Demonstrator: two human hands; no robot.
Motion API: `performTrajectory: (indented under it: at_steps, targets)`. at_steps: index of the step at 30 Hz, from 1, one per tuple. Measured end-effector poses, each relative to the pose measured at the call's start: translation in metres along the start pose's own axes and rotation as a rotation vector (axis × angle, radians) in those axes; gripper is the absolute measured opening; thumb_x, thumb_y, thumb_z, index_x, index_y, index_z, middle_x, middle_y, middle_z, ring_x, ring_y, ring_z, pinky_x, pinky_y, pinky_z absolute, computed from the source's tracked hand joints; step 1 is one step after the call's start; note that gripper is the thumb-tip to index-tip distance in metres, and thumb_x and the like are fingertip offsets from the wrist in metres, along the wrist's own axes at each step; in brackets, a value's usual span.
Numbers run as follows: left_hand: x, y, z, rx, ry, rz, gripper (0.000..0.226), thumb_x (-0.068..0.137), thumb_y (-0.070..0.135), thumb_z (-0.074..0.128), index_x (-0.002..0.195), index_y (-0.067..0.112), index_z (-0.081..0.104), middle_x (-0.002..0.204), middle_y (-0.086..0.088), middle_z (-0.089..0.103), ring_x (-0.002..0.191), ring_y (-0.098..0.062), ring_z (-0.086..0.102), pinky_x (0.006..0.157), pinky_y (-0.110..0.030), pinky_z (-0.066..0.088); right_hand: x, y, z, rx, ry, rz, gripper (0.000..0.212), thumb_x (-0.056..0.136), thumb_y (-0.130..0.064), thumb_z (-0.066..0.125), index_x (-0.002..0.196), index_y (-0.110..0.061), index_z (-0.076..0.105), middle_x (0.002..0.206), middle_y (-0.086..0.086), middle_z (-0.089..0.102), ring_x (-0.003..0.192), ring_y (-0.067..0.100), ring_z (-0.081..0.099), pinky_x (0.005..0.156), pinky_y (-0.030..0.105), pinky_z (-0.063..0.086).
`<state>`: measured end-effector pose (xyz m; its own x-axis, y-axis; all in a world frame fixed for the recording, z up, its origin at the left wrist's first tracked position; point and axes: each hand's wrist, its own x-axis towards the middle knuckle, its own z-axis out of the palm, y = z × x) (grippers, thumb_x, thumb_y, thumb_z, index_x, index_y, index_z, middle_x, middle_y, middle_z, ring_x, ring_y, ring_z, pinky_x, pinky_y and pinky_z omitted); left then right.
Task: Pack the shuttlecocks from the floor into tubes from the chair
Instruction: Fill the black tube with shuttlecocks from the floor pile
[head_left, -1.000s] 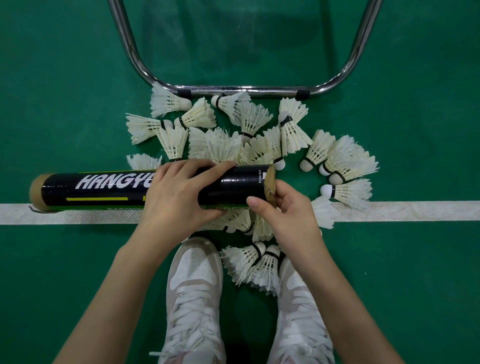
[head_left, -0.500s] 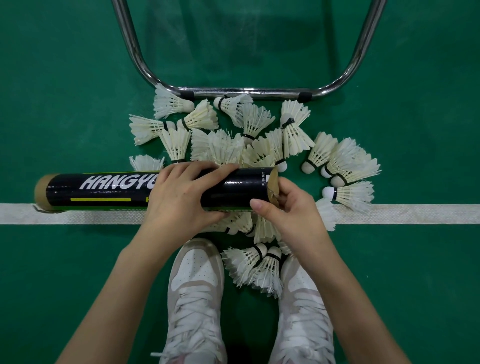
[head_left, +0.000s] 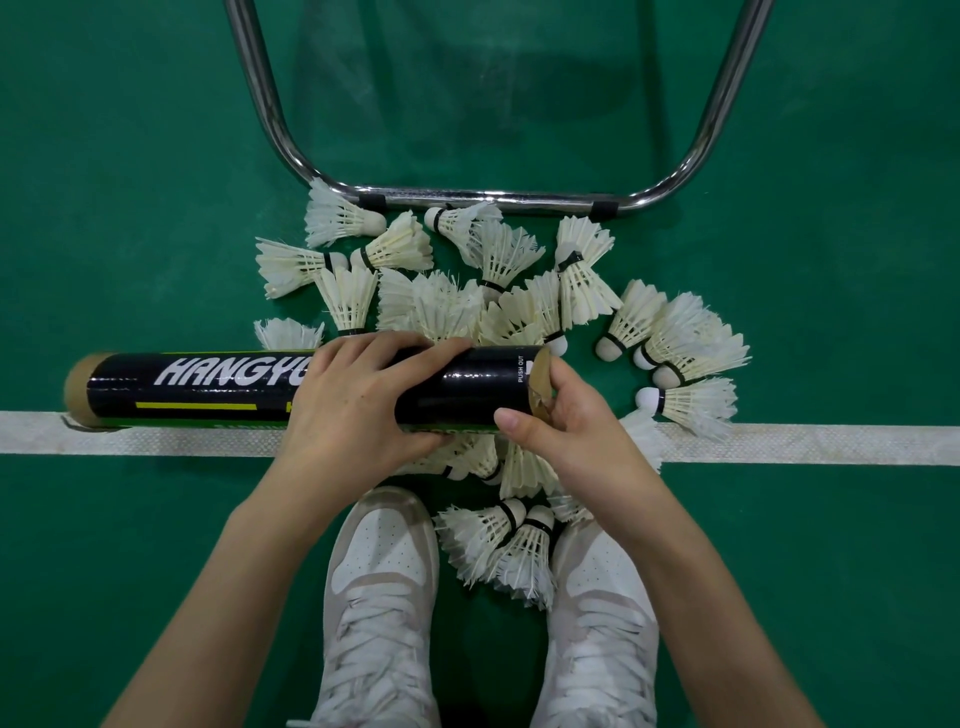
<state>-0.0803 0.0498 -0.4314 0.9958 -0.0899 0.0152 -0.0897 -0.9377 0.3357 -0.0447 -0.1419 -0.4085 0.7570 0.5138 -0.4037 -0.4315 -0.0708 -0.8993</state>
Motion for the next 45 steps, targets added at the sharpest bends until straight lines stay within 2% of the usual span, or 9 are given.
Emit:
performTrajectory:
  at_steps: [6, 13, 18, 23, 27, 32, 35, 41, 45]
  targets:
    - [0.003, -0.008, -0.002, -0.002, 0.012, -0.060, 0.084, 0.057, 0.034, 0.084, 0.133, 0.035, 0.047, 0.116, -0.001, 0.060, 0.103, -0.028, 0.054, 0.092, -0.045, 0.037, 0.001, -0.010, -0.019, -0.081, 0.095, -0.041, 0.023, 0.083, -0.003, 0.064, 0.102, -0.015, 0.059, 0.095, 0.003, 0.071, 0.086, 0.006, 0.066, 0.074, 0.013, 0.049]
    - [0.001, -0.017, -0.005, -0.033, 0.015, -0.128, 0.084, 0.058, 0.033, 0.084, 0.134, 0.034, 0.047, 0.118, -0.001, 0.059, 0.103, -0.028, 0.052, 0.093, -0.044, 0.035, 0.033, -0.004, -0.053, -0.194, 0.227, -0.119, 0.025, 0.083, 0.001, 0.063, 0.096, -0.020, 0.061, 0.100, -0.006, 0.068, 0.097, 0.008, 0.064, 0.083, 0.016, 0.049]
    - [0.000, -0.019, -0.005, -0.036, 0.018, -0.133, 0.081, 0.060, 0.041, 0.081, 0.134, 0.034, 0.047, 0.117, 0.000, 0.059, 0.102, -0.027, 0.052, 0.091, -0.044, 0.036, 0.063, 0.007, -0.059, -0.476, 0.231, -0.115, 0.032, 0.084, -0.005, 0.064, 0.106, -0.028, 0.064, 0.116, -0.009, 0.057, 0.104, 0.005, 0.052, 0.074, -0.001, 0.040]
    - [0.000, -0.020, -0.007, -0.044, 0.000, -0.148, 0.078, 0.061, 0.051, 0.068, 0.134, 0.036, 0.046, 0.117, 0.001, 0.059, 0.103, -0.026, 0.051, 0.092, -0.042, 0.035, 0.076, 0.020, -0.060, -0.584, 0.251, -0.154, 0.034, 0.082, -0.001, 0.065, 0.105, -0.027, 0.062, 0.120, 0.001, 0.051, 0.101, 0.010, 0.052, 0.083, 0.015, 0.047]
    - [-0.001, -0.019, -0.006, -0.034, -0.003, -0.135, 0.080, 0.061, 0.044, 0.079, 0.134, 0.034, 0.047, 0.117, -0.001, 0.059, 0.102, -0.028, 0.053, 0.091, -0.044, 0.035, 0.077, 0.023, -0.061, -0.579, 0.335, -0.155, 0.024, 0.079, -0.003, 0.069, 0.093, -0.022, 0.061, 0.110, 0.002, 0.054, 0.094, 0.013, 0.057, 0.086, 0.031, 0.050]
    - [-0.001, -0.018, -0.007, -0.031, 0.006, -0.134, 0.080, 0.061, 0.045, 0.077, 0.134, 0.034, 0.047, 0.116, -0.002, 0.060, 0.101, -0.029, 0.053, 0.091, -0.045, 0.036, 0.075, 0.024, -0.062, -0.693, 0.364, -0.180, 0.012, 0.074, -0.011, 0.076, 0.075, -0.017, 0.065, 0.104, -0.002, 0.048, 0.104, 0.017, 0.050, 0.088, 0.024, 0.042]
    - [-0.002, -0.019, -0.006, -0.033, 0.005, -0.129, 0.081, 0.060, 0.041, 0.080, 0.134, 0.034, 0.047, 0.116, -0.003, 0.060, 0.101, -0.030, 0.054, 0.091, -0.045, 0.036, 0.067, 0.017, -0.060, -0.840, 0.398, -0.264, 0.008, 0.072, -0.017, 0.076, 0.075, -0.014, 0.069, 0.102, -0.007, 0.052, 0.107, 0.013, 0.039, 0.088, 0.003, 0.023]
    - [-0.001, -0.019, -0.008, -0.039, -0.016, -0.154, 0.084, 0.059, 0.038, 0.084, 0.134, 0.035, 0.046, 0.118, -0.002, 0.059, 0.103, -0.029, 0.053, 0.092, -0.045, 0.035, 0.031, -0.015, -0.053, -0.485, 0.597, -0.303, 0.017, 0.078, -0.021, 0.072, 0.073, -0.031, 0.059, 0.089, -0.001, 0.061, 0.085, -0.004, 0.051, 0.079, 0.011, 0.039]
    - [0.001, -0.016, -0.010, -0.042, -0.033, -0.164, 0.083, 0.061, 0.040, 0.082, 0.135, 0.036, 0.045, 0.120, -0.002, 0.058, 0.105, -0.029, 0.052, 0.093, -0.045, 0.034, 0.018, -0.027, -0.043, -0.343, 0.576, -0.330, 0.017, 0.079, -0.017, 0.072, 0.072, -0.027, 0.059, 0.078, -0.006, 0.063, 0.080, 0.005, 0.058, 0.075, 0.013, 0.043]
